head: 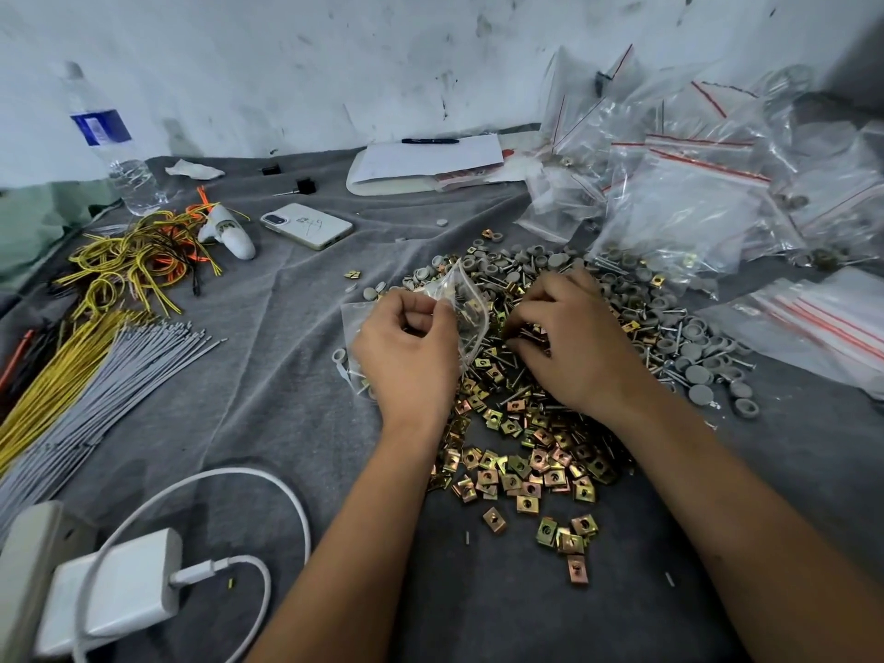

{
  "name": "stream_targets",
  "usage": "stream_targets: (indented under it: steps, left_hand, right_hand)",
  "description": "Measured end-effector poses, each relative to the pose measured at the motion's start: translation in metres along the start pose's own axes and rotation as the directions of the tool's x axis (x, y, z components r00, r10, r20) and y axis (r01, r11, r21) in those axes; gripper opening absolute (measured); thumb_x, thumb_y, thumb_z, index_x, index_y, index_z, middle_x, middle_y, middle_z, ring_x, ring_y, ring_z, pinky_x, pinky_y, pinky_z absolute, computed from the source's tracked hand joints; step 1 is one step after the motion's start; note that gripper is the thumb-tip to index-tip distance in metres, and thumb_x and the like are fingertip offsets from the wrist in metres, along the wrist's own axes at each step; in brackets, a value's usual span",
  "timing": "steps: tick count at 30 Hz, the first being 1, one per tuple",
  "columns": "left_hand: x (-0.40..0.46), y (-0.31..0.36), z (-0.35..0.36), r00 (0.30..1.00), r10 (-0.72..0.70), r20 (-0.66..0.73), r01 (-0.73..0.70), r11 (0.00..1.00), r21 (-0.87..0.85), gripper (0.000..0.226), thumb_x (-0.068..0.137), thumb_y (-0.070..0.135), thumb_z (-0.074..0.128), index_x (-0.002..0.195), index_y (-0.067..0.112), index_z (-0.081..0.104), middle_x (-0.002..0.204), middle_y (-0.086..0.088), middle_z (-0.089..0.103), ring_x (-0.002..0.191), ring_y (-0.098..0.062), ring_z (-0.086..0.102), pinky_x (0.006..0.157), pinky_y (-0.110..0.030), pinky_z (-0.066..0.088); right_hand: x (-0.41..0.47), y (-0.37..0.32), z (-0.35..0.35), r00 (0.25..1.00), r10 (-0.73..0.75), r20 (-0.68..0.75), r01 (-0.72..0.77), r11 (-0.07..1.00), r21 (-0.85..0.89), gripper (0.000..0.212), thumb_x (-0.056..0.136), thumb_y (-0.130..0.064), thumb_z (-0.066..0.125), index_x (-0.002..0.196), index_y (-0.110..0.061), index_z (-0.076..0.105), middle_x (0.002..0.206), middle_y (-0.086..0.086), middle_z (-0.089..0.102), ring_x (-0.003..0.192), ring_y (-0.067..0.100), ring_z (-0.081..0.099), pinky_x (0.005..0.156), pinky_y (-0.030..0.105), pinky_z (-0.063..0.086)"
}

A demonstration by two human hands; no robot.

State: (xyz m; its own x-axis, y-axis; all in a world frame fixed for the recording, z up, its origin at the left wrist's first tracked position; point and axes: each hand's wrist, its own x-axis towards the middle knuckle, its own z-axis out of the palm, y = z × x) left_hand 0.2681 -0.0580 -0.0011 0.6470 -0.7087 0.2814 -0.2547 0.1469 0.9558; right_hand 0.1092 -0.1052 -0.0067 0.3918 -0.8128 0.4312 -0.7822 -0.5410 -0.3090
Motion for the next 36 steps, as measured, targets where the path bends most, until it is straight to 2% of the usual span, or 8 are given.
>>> stream_targets:
  steps: [3,9,15,22,26,29,33,36]
  left_hand:
    - [0.000,-0.001,0.000,1.000,-0.004,-0.003,0.004,1.000,-0.005,0.011,0.090,0.011,0.073,0.080,0.011,0.069,0.069,-0.013,0.069,0.056,-0.010,0.056,0.049,-0.019,0.045]
    - [0.000,-0.001,0.001,1.000,0.012,-0.004,-0.012,1.000,0.011,0.012,0.089,0.013,0.073,0.078,0.013,0.069,0.068,-0.009,0.069,0.056,-0.010,0.057,0.049,-0.020,0.047]
    - [0.001,-0.003,0.001,1.000,0.023,-0.007,-0.023,1.000,0.021,0.014,0.089,0.015,0.074,0.076,0.016,0.068,0.064,-0.004,0.067,0.054,-0.008,0.057,0.051,-0.020,0.048]
    - [0.003,-0.005,0.001,0.999,0.028,-0.015,-0.028,0.999,0.027,0.014,0.088,0.017,0.074,0.076,0.017,0.068,0.065,-0.006,0.068,0.061,-0.028,0.066,0.055,-0.038,0.054]
    - [0.002,-0.004,0.000,1.000,0.027,-0.014,-0.027,0.999,0.017,0.013,0.089,0.017,0.073,0.077,0.016,0.068,0.064,-0.007,0.068,0.062,-0.031,0.066,0.055,-0.036,0.054]
    - [0.001,-0.003,0.000,0.999,0.037,-0.022,-0.036,0.999,0.017,0.012,0.089,0.015,0.072,0.078,0.015,0.069,0.064,-0.006,0.068,0.060,-0.024,0.065,0.053,-0.027,0.052]
    - [-0.001,-0.002,0.000,0.997,0.070,-0.022,-0.069,0.998,0.011,0.012,0.088,0.013,0.073,0.077,0.013,0.069,0.063,-0.006,0.066,0.055,-0.012,0.059,0.051,-0.017,0.046]
    - [-0.002,-0.003,0.001,0.996,0.093,0.015,-0.093,0.996,-0.007,0.014,0.089,0.010,0.073,0.077,0.013,0.067,0.059,0.000,0.063,0.053,-0.013,0.057,0.049,-0.021,0.047]
  right_hand:
    - [0.001,-0.006,0.003,0.992,-0.033,0.119,0.044,0.995,-0.093,0.033,0.092,-0.044,0.070,0.121,-0.029,0.074,0.118,-0.002,0.055,0.118,0.023,0.038,0.099,0.047,0.045]
    - [0.003,-0.009,0.003,0.988,-0.029,0.153,0.040,0.997,-0.071,0.036,0.092,-0.051,0.067,0.124,-0.035,0.071,0.120,-0.002,0.051,0.119,0.023,0.036,0.101,0.045,0.040]
    - [0.003,-0.017,0.004,0.987,-0.068,0.143,0.068,0.998,0.008,0.032,0.091,-0.041,0.073,0.120,-0.029,0.074,0.115,-0.004,0.051,0.115,0.020,0.038,0.102,0.046,0.039]
    - [-0.002,-0.021,0.005,0.981,-0.135,0.139,0.137,0.991,-0.008,0.027,0.092,-0.028,0.071,0.118,-0.020,0.072,0.118,-0.004,0.059,0.114,0.019,0.040,0.103,0.045,0.039]
    - [-0.003,-0.019,-0.001,0.995,-0.086,-0.049,0.095,0.966,0.239,0.012,0.092,-0.014,0.073,0.103,-0.014,0.075,0.101,-0.003,0.071,0.099,0.013,0.055,0.089,0.027,0.043]
    - [-0.004,-0.019,-0.008,0.978,-0.065,-0.198,0.134,0.925,0.357,0.011,0.089,-0.007,0.076,0.099,-0.012,0.077,0.096,-0.002,0.073,0.091,0.008,0.064,0.084,0.018,0.049]
    - [-0.005,-0.021,-0.010,0.936,-0.141,-0.321,0.257,0.898,0.357,0.011,0.086,-0.007,0.081,0.096,-0.008,0.079,0.095,-0.002,0.075,0.094,0.013,0.068,0.086,0.029,0.054]
    - [-0.004,-0.021,-0.009,0.928,-0.164,-0.334,0.279,0.900,0.336,0.015,0.082,-0.011,0.085,0.095,-0.008,0.079,0.095,-0.001,0.076,0.093,0.015,0.068,0.084,0.033,0.055]
